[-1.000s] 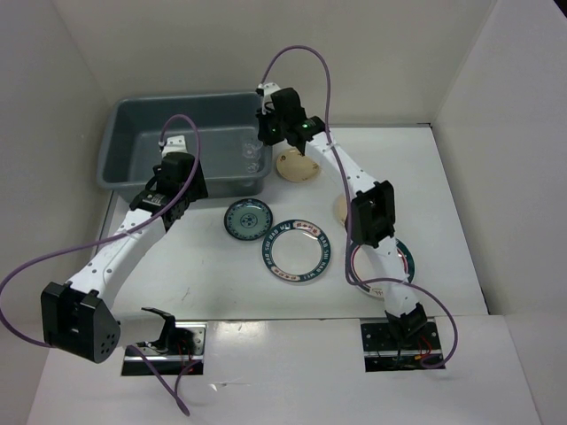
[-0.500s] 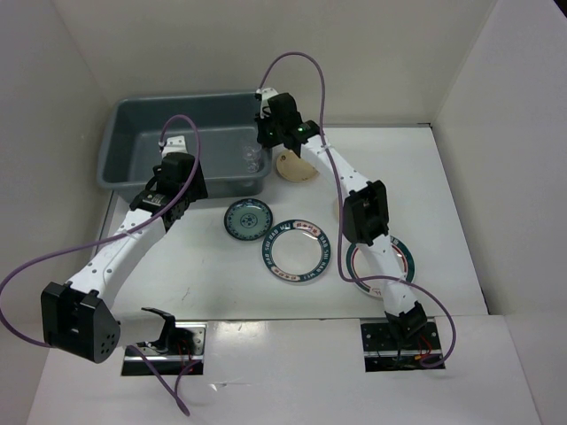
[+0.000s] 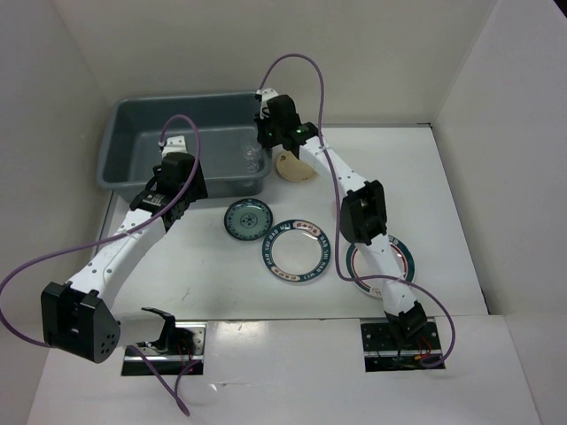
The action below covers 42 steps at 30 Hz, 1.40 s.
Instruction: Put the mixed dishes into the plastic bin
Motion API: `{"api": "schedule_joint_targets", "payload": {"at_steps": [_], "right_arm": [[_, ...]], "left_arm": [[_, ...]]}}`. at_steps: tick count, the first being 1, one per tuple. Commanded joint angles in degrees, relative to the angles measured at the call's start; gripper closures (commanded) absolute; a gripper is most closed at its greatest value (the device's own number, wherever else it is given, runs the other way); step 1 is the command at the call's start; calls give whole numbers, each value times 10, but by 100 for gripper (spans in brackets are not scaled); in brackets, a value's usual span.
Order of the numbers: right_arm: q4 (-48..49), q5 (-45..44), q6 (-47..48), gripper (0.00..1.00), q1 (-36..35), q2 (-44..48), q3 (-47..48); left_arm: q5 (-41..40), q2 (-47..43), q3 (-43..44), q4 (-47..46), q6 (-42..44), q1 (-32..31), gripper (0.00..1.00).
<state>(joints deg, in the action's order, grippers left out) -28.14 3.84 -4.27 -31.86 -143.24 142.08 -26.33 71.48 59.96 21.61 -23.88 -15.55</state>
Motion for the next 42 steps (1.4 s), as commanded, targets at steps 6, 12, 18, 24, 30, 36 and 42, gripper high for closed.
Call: {"api": "schedule_joint_targets", "payload": {"at_steps": [6, 12, 18, 24, 30, 36, 42], "right_arm": [[41, -8, -7, 82, -3, -10, 36], [46, -13, -13, 66, -3, -10, 47], [46, -13, -26, 40, 7, 3, 72], [15, -49, -50, 23, 27, 79, 64], [8, -141, -39, 19, 32, 176, -67], [8, -187, -39, 17, 37, 241, -183], [44, -200, -50, 17, 57, 319, -303]], "left_arm": [[-8, -12, -3, -6, 14, 1, 29], [-8, -6, -3, -6, 14, 1, 29], [2, -1, -3, -11, 14, 1, 29], [54, -7, 30, -3, 25, 1, 42], [138, -38, 13, 22, 3, 1, 39], [288, -79, -103, -15, -141, 1, 26], [326, -92, -224, -140, -245, 1, 34]]}}
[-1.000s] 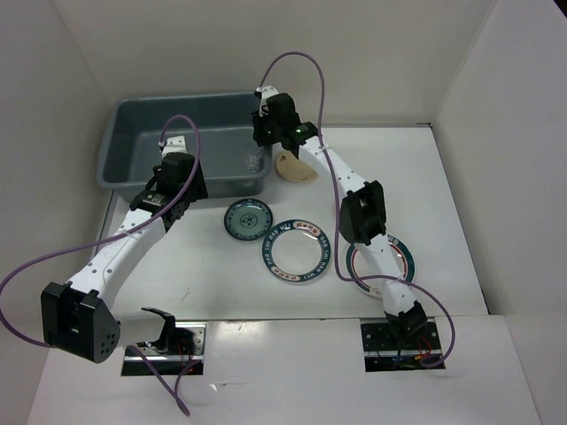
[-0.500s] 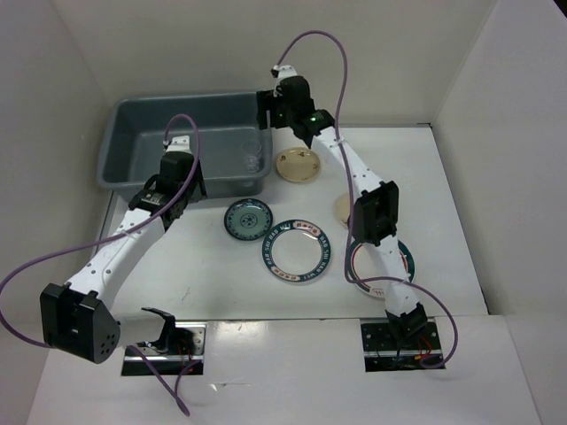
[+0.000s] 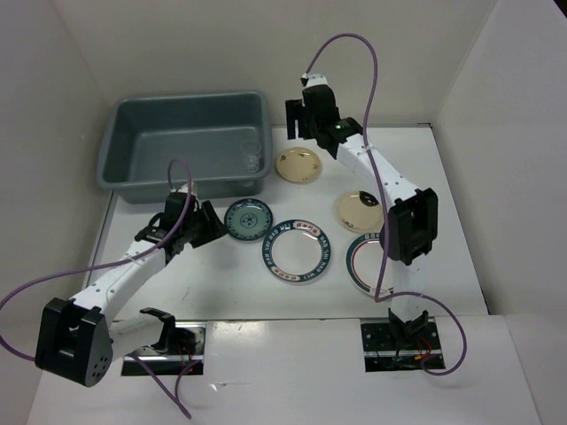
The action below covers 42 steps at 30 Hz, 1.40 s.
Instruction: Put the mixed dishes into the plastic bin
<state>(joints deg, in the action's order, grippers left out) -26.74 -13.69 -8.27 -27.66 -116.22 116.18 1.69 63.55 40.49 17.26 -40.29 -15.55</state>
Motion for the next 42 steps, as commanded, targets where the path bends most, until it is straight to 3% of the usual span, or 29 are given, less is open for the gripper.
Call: {"api": "schedule_joint_targets", "payload": {"at_steps": [1, 8, 19, 32, 42], "right_arm": [[36, -20, -10, 17, 15, 58, -57], [56, -20, -10, 17, 40, 108, -110], [79, -31, -3, 17, 52, 167, -167], [103, -36, 7, 17, 59, 195, -212], [103, -41, 12, 17, 59, 195, -212]], "left_arm": [[45, -12, -41, -115, -111, 1, 40], [-12, -7, -100, -204, -213, 1, 52], [-63, 11, -172, -254, -327, 1, 53], [-91, 108, -190, -358, -369, 1, 53], [-107, 166, -165, -384, -379, -22, 54]]}}
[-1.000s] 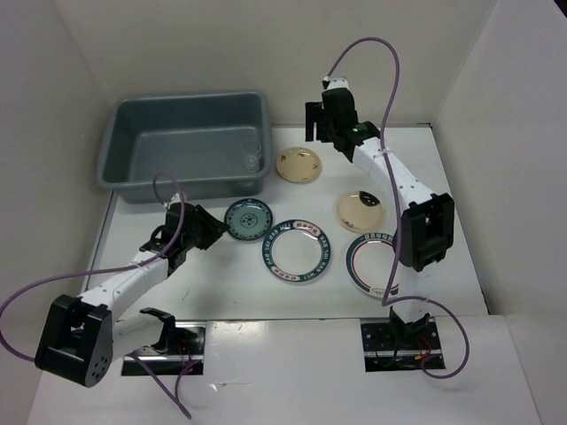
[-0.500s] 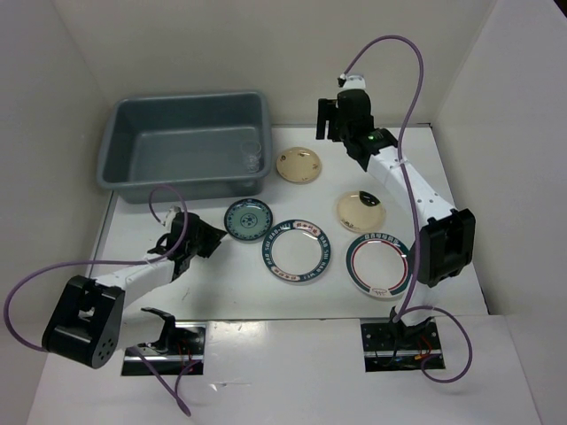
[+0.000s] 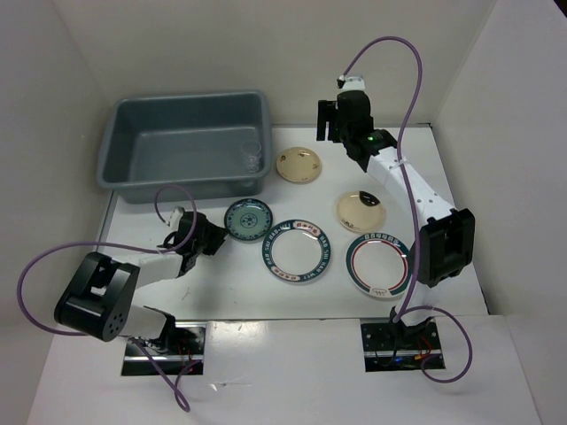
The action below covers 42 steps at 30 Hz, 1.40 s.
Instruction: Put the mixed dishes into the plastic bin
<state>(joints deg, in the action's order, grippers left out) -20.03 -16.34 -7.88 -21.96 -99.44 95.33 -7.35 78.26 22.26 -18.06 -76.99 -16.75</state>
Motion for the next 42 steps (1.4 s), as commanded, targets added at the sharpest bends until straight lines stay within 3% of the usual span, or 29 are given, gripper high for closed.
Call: {"api": "schedule_joint_targets", "payload": {"at_steps": [1, 8, 19, 27, 34, 42], "right_arm": [[36, -15, 8, 17, 2, 28, -3], [36, -15, 14, 17, 2, 28, -3], [47, -20, 19, 16, 2, 39, -19], [47, -20, 19, 16, 2, 44, -24], [47, -20, 19, 16, 2, 39, -19], [47, -14, 19, 16, 2, 34, -19]], "left_arm": [[-16, 19, 17, -36, -12, -10, 54], [-16, 52, 43, -36, -12, -16, 67], [-34, 99, 66, -42, -29, -32, 75], [-39, 88, 83, 20, -29, -32, 100], [-44, 38, 95, 77, -18, -32, 100], [-13, -96, 76, 174, 7, -27, 100]]}}
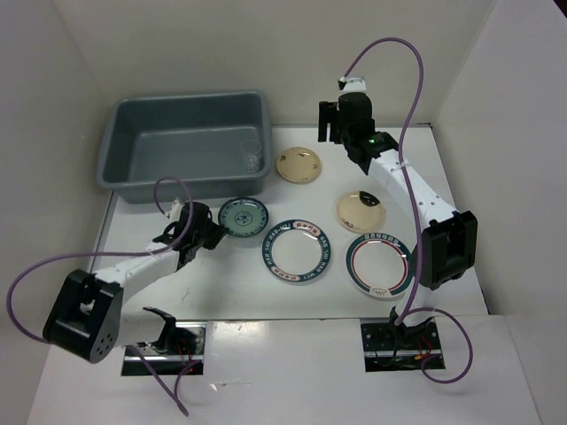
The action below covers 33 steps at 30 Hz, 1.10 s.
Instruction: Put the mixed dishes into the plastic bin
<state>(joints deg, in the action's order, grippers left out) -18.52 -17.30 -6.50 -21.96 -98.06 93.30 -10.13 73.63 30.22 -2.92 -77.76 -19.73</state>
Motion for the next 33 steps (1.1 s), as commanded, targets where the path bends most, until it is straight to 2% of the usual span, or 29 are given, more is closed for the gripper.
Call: {"api": "schedule_joint_targets", "payload": {"at_steps": [1, 3, 6, 11, 13, 17, 20, 23, 27, 31, 33], "right_arm": [[32, 1, 5, 16, 2, 20, 1], [32, 7, 0, 16, 2, 14, 1], [32, 13, 0, 16, 2, 9, 1], [32, 13, 0, 16, 2, 9, 1], [38, 13, 0, 16, 2, 15, -4], [43, 8, 0, 16, 2, 20, -9], [43, 8, 0, 16, 2, 20, -15], [43, 8, 0, 16, 2, 20, -15], [43, 8, 0, 16, 2, 26, -15], [54, 8, 5, 15, 2, 37, -33], [60, 3, 5, 15, 2, 43, -38]], "left_arm": [[22, -63, -3, 30, 21, 9, 100], [47, -93, -9, 36, 27, 14, 100], [89, -89, 11, 36, 59, 14, 100], [267, 21, 120, 54, 160, 14, 100], [308, 60, 156, 54, 183, 14, 100], [365, 73, 264, 48, 211, 14, 100], [370, 86, 350, 42, 219, 23, 100], [378, 93, 384, 28, 200, 52, 100], [299, 100, 397, 20, 190, 122, 100], [203, 132, 429, 49, 237, 201, 100], [197, 150, 444, 49, 243, 247, 100]]}}
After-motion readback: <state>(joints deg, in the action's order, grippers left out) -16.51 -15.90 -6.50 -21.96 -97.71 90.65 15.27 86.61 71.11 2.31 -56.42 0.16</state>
